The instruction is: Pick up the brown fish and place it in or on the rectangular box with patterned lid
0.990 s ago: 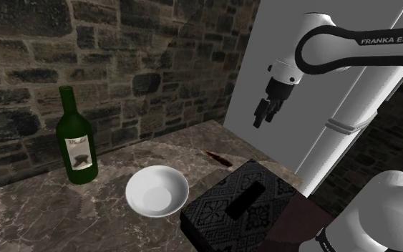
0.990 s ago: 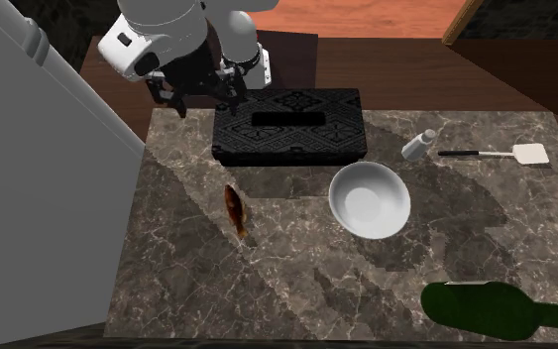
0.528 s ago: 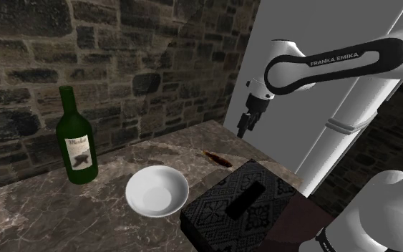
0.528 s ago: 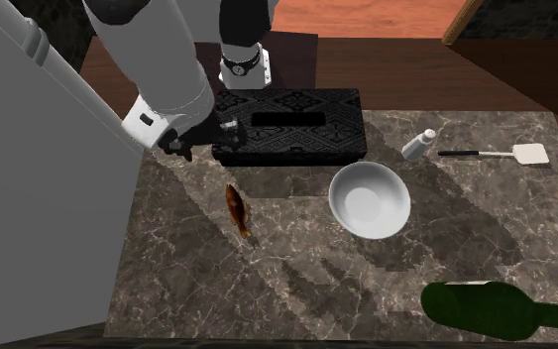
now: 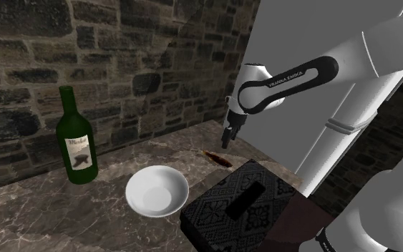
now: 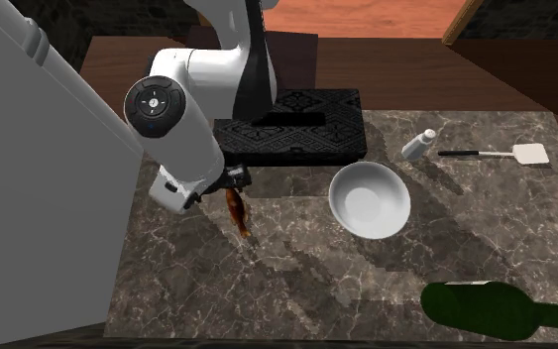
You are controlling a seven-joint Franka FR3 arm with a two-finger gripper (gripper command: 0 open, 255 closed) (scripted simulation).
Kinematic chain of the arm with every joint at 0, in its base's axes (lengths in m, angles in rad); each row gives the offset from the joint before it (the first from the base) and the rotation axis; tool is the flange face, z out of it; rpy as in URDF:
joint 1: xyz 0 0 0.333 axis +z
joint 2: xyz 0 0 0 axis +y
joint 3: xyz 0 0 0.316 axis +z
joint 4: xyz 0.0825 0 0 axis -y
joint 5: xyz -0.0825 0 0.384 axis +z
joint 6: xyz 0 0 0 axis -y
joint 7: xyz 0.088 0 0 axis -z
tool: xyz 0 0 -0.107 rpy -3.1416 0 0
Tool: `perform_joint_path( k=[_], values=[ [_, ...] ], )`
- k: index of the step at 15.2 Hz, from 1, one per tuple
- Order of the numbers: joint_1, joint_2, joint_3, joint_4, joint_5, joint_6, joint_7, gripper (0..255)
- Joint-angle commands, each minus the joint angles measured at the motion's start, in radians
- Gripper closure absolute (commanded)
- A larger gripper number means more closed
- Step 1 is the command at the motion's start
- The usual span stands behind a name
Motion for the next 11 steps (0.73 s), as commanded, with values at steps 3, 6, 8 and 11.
perform_joint_path(
  k=[3,6,8,11],
  values=[
    [0.003,0.161,0.003,0.071,-0.018,0.079,-0.041,0],
    [0.004,0.19,0.003,0.061,-0.02,0.119,-0.04,0],
    [0.004,0.211,0.003,0.055,-0.021,0.145,-0.039,0],
    [0.004,0.238,0.002,0.049,-0.023,0.178,-0.038,0]
  ],
)
